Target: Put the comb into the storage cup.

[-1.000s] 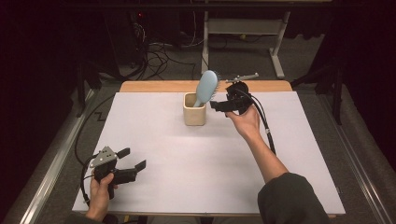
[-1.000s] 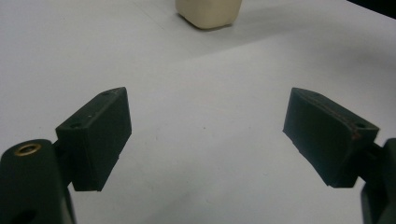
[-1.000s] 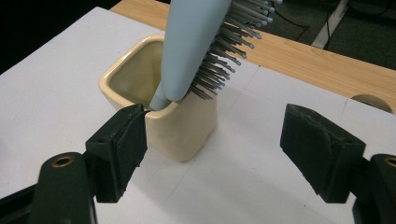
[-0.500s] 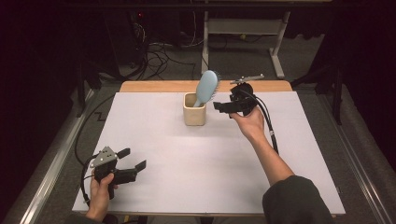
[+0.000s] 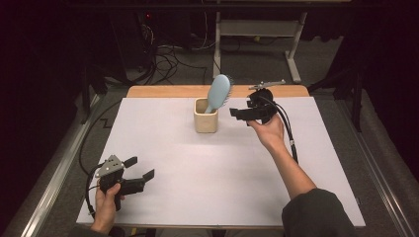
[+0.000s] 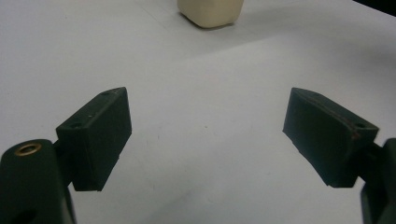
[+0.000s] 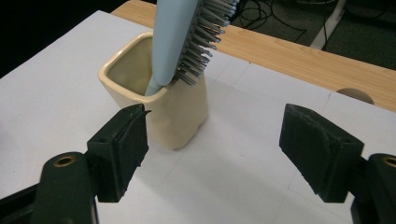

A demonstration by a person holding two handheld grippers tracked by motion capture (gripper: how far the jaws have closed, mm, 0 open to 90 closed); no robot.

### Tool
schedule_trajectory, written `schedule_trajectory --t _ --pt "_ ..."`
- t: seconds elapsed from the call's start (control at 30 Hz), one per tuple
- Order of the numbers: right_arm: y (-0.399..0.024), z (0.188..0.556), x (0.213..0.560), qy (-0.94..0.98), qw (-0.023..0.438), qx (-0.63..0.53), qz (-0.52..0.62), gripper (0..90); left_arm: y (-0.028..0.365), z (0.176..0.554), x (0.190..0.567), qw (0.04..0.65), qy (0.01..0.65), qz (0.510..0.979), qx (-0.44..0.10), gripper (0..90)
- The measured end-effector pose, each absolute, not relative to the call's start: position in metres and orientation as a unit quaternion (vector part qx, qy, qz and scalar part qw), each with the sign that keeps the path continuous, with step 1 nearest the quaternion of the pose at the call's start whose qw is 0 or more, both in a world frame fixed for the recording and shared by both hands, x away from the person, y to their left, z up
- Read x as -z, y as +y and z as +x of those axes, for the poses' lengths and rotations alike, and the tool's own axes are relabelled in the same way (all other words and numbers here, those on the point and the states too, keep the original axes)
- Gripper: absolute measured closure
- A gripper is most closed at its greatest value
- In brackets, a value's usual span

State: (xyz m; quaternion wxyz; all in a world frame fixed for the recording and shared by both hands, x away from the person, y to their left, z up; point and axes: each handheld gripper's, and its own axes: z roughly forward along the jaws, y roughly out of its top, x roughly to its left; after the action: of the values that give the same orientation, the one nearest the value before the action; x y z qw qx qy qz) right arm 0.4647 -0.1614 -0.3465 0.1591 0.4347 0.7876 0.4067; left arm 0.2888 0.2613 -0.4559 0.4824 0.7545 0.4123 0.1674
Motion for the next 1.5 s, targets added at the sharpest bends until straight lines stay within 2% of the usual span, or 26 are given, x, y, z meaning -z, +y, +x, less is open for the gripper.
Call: schedule_trajectory --t 1.5 --pt "-0.199 0.438 0.349 0.773 0.169 -0.422 0.442 23.4 0.263 0.289 0.456 0.481 0.417 0.752 -0.170 16.2"
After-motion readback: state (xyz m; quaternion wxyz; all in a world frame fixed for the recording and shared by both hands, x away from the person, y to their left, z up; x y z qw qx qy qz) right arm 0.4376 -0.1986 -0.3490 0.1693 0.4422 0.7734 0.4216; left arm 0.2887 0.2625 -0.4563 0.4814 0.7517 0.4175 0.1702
